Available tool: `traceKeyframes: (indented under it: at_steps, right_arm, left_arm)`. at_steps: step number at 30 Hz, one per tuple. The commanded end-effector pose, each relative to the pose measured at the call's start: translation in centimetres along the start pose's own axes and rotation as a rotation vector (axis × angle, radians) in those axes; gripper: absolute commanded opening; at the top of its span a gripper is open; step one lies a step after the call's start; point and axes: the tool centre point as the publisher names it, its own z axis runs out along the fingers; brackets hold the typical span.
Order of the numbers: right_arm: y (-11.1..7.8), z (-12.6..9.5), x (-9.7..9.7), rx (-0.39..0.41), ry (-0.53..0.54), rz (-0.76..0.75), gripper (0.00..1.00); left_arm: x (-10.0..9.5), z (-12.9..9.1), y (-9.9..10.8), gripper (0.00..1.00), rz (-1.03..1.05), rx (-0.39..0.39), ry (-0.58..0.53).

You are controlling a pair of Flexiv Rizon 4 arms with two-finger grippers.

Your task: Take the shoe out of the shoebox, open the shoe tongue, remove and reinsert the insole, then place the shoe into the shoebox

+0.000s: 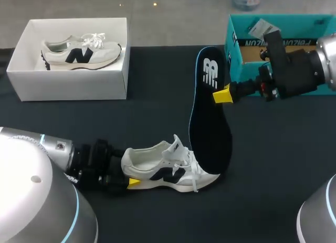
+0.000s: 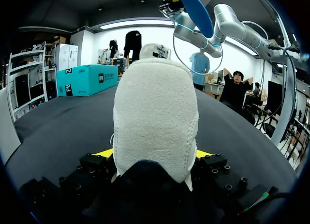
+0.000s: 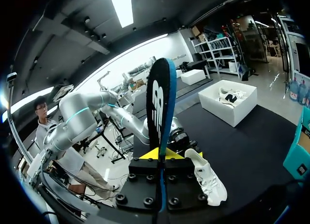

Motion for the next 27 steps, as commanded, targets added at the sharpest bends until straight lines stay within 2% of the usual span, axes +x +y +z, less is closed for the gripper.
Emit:
traceKeyframes:
  at_steps: [1, 5, 7, 8, 10, 11, 12, 20, 27]
  right_arm:
    - [0.0, 0.3, -0.1, 0.002, -0.001, 0.001, 0.00]
    - [0.0, 0.3, -0.1, 0.002, -0.001, 0.001, 0.00]
    - [0.0, 0.3, -0.1, 0.002, -0.001, 0.001, 0.00]
    - [0.0, 0.3, -0.1, 0.002, -0.001, 0.001, 0.00]
    - [0.0, 0.3, -0.1, 0.002, -0.001, 0.001, 0.00]
    - [0.0, 0.3, -0.1, 0.002, -0.001, 0.001, 0.00]
    - [0.0, 0.3, -0.1, 0.002, -0.001, 0.001, 0.00]
    - [0.0, 0.3, -0.1, 0.002, -0.001, 0.001, 0.00]
    - [0.0, 0.3, -0.1, 0.002, -0.001, 0.001, 0.00]
  left_arm:
    - [0.1, 0.1, 0.0, 0.00, 0.000, -0.002, -0.001]
    - [0.1, 0.1, 0.0, 0.00, 0.000, -0.002, -0.001]
    - [0.1, 0.1, 0.0, 0.20, 0.000, -0.002, -0.001]
    - [0.1, 0.1, 0.0, 0.24, 0.000, -0.002, -0.001]
    - [0.1, 0.1, 0.0, 0.42, 0.000, -0.002, -0.001]
    - [0.1, 0.1, 0.0, 0.89, 0.000, -0.002, -0.001]
    - [-0.1, 0.1, 0.0, 1.00, -0.001, -0.004, 0.002]
    - [-0.6, -0.2, -0.5, 1.00, 0.012, -0.074, 0.004]
    - [0.0, -0.9, -1.3, 1.00, 0.067, -0.213, -0.012]
